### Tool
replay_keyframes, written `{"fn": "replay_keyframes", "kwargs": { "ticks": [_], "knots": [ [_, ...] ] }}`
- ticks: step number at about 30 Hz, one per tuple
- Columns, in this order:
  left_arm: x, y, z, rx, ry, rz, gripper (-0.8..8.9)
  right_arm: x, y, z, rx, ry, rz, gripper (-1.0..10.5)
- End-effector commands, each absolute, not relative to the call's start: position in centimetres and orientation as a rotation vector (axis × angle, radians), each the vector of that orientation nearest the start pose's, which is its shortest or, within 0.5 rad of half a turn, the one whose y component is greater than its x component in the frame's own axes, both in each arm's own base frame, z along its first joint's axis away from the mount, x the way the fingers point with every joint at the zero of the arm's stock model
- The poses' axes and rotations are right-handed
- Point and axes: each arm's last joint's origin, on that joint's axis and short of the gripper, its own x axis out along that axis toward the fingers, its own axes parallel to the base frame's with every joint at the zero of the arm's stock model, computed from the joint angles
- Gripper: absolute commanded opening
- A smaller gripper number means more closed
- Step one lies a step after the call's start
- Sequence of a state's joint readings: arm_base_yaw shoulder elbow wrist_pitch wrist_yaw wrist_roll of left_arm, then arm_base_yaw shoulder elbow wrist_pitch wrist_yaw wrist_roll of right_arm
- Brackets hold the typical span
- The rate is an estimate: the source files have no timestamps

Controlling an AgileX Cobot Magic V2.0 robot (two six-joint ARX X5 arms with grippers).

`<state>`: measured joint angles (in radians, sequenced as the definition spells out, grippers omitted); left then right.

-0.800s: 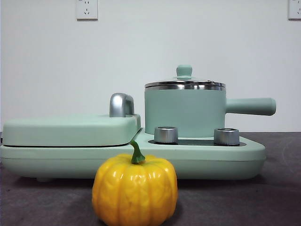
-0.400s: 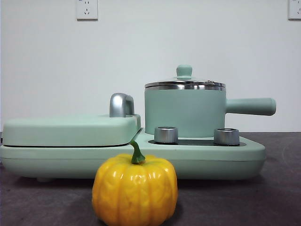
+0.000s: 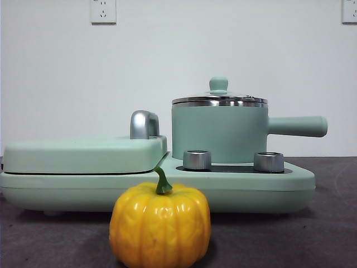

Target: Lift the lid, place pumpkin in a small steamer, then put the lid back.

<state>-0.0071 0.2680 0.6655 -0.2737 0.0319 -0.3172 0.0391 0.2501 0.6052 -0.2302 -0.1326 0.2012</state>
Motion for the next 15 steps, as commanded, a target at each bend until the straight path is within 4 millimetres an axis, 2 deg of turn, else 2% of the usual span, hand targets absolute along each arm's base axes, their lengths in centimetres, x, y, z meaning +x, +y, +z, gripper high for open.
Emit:
{"fn": "replay_keyframes", "kwargs": {
  "ticks": [1, 9, 15],
  "knots": [
    [6.8, -0.1, 34.7, -0.287, -0.099, -0.058, 0.1, 7.2, 0.8, 33.5, 0.138, -0.096, 0.205, 0.1],
    [9.3, -0.5, 36.4, -0.188, 0.018, -0.171, 0.1, 10.0, 1.1, 35.9, 0.061, 0.048, 0.281, 0.1],
    [11.6, -0.7, 36.9, -0.133, 0.092, -0.231, 0.1, 12.8, 1.4, 36.5, 0.013, 0.131, 0.334, 0.1]
  ]
}}
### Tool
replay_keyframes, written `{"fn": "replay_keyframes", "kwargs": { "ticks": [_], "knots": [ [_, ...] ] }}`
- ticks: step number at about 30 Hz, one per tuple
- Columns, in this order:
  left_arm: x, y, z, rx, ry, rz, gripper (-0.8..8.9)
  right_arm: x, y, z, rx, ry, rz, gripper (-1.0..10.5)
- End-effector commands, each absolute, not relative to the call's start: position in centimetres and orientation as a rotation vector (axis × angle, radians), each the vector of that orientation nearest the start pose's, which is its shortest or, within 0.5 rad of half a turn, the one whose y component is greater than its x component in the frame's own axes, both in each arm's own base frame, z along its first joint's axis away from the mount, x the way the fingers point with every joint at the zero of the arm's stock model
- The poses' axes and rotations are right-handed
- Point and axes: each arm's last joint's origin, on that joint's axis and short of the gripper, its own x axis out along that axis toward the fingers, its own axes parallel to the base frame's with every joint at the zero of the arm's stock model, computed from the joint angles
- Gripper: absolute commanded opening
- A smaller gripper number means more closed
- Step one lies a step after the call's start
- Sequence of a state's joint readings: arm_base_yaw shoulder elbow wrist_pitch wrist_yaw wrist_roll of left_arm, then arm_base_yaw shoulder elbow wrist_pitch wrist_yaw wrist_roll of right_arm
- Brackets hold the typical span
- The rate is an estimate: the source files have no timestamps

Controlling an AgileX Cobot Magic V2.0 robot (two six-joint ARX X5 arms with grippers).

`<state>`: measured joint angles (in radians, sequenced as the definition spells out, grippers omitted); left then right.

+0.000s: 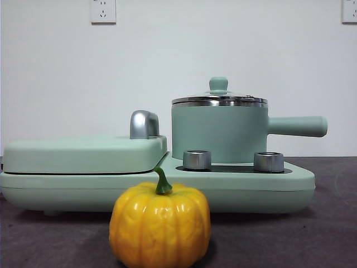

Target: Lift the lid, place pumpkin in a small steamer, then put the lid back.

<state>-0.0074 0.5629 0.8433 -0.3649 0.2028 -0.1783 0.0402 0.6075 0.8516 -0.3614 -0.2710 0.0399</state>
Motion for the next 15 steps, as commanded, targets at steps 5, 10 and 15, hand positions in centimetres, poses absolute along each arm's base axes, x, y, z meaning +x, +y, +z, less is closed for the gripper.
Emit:
{"fn": "replay_keyframes", "kwargs": {
  "ticks": [5, 10, 15],
  "knots": [
    [13.5, -1.0, 36.8, -0.08, 0.147, -0.276, 0.1, 15.2, 1.8, 36.3, 0.014, 0.196, 0.41, 0.1],
    [15.0, -1.5, 36.6, -0.024, 0.207, -0.312, 0.1, 16.9, 2.6, 35.5, -0.01, 0.251, 0.465, 0.1],
    [16.4, -2.3, 36.3, 0.045, 0.265, -0.366, 0.09, 18.0, 3.5, 34.8, -0.047, 0.291, 0.513, 0.1]
  ]
}}
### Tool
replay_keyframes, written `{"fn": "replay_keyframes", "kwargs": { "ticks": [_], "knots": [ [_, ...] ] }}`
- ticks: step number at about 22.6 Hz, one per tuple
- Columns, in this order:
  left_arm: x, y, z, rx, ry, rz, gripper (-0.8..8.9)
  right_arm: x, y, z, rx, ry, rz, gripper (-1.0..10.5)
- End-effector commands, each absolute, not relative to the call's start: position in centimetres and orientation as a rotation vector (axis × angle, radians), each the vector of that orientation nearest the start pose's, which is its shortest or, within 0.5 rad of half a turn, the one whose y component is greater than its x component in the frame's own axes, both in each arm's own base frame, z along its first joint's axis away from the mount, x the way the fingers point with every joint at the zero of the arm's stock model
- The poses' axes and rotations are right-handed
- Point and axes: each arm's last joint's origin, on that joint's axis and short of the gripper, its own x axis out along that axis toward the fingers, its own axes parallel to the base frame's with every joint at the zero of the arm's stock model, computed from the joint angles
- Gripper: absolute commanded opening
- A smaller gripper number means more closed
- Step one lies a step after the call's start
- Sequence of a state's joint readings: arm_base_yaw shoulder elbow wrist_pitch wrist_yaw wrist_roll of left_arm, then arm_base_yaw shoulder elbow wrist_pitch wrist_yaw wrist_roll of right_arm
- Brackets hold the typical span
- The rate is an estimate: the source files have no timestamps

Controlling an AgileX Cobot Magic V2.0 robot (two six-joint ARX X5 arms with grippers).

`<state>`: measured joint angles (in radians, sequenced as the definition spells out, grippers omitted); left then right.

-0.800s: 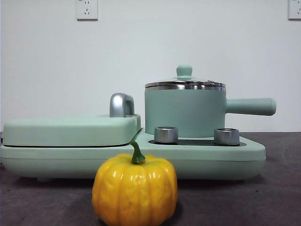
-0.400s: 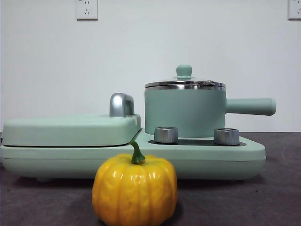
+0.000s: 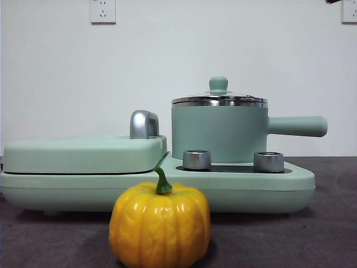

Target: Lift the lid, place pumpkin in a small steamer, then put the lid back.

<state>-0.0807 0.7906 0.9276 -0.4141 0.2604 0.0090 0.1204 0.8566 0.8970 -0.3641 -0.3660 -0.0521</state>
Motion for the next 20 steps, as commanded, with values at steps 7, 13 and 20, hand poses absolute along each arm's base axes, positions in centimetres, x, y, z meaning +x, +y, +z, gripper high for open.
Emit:
{"fn": "replay_keyframes", "kwargs": {
  "ticks": [7, 13, 20],
  "knots": [
    [17.5, -3.6, 35.4, 0.178, 0.349, -0.459, 0.07, 18.2, 4.5, 34.2, -0.185, 0.299, 0.589, 0.1],
    [17.6, -4.6, 34.9, 0.34, 0.342, -0.544, 0.07, 17.7, 5.3, 33.6, -0.361, 0.304, 0.671, 0.2],
    [17.5, -5.1, 35.0, 0.356, 0.32, -0.571, 1.61, 17.5, 5.7, 33.5, -0.387, 0.309, 0.696, 2.0]
  ]
}}
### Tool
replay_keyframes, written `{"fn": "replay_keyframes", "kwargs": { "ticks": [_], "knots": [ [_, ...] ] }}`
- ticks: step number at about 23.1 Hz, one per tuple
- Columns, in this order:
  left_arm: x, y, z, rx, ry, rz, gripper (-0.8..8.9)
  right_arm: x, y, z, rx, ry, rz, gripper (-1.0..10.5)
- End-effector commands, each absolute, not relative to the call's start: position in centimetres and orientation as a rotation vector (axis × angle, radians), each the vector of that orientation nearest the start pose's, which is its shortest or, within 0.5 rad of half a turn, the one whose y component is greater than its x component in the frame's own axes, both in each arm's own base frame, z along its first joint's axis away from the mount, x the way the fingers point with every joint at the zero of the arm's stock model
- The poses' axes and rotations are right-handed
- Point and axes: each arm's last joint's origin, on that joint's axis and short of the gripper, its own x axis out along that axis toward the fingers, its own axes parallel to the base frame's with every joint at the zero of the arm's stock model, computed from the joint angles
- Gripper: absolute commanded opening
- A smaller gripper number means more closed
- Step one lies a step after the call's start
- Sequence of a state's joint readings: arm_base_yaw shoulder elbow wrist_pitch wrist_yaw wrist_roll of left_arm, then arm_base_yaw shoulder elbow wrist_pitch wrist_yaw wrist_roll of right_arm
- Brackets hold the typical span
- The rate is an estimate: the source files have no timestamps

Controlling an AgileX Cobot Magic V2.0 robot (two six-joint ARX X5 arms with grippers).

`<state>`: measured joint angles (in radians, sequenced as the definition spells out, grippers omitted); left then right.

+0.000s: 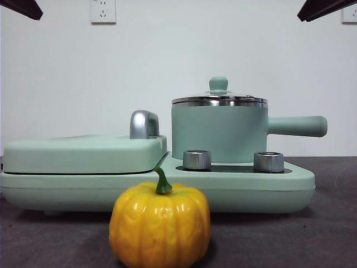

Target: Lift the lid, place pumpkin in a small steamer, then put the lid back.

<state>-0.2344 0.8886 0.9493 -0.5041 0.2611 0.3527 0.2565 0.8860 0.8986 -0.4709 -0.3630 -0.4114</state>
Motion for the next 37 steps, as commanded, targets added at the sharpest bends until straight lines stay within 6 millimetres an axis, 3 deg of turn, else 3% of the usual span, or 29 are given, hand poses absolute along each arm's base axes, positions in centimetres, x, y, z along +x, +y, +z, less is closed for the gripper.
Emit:
{"fn": "replay_keyframes", "kwargs": {
  "ticks": [1, 13, 20, 37],
  "knots": [
    [17.5, -5.2, 35.0, 0.356, 0.319, -0.574, 2.01, 17.5, 5.7, 33.5, -0.386, 0.31, 0.696, 2.0],
    [17.6, -5.9, 35.8, 0.359, 0.23, -0.599, 2.19, 17.6, 5.8, 33.7, -0.304, 0.318, 0.677, 2.0],
    [18.6, -7.3, 36.2, 0.248, 0.178, -0.624, 2.18, 17.6, 5.8, 33.7, -0.285, 0.324, 0.675, 2.1],
    [24.2, -14.4, 33.1, 0.125, 0.124, -0.78, 2.19, 17.7, 5.9, 34.0, -0.288, 0.284, 0.674, 2.0]
  ]
}}
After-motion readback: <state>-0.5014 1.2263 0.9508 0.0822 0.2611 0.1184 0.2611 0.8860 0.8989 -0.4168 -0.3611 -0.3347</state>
